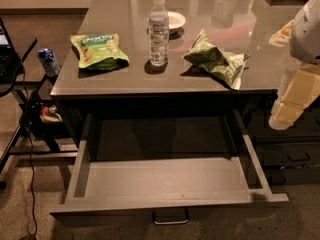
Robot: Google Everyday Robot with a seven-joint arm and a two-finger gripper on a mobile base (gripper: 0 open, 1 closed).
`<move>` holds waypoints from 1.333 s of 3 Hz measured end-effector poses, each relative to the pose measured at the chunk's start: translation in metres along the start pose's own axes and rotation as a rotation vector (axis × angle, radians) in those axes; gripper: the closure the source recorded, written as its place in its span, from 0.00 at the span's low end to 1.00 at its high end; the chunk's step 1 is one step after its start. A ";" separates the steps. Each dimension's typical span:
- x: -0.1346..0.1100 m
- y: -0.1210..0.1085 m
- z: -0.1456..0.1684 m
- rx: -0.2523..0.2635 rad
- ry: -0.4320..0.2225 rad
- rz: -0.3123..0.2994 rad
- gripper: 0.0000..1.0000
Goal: Place blue plastic bottle into top drawer
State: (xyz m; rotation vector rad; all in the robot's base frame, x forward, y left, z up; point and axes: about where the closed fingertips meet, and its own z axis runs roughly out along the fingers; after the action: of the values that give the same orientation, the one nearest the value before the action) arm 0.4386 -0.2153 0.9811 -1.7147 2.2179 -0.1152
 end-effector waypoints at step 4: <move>-0.092 -0.054 0.028 -0.010 -0.181 0.066 0.00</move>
Offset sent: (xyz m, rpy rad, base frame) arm 0.0561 0.0392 0.0028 0.1791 -0.0222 -0.0663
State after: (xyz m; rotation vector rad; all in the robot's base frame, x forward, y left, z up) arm 0.5175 -0.1387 0.9881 -1.5874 2.1416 0.0645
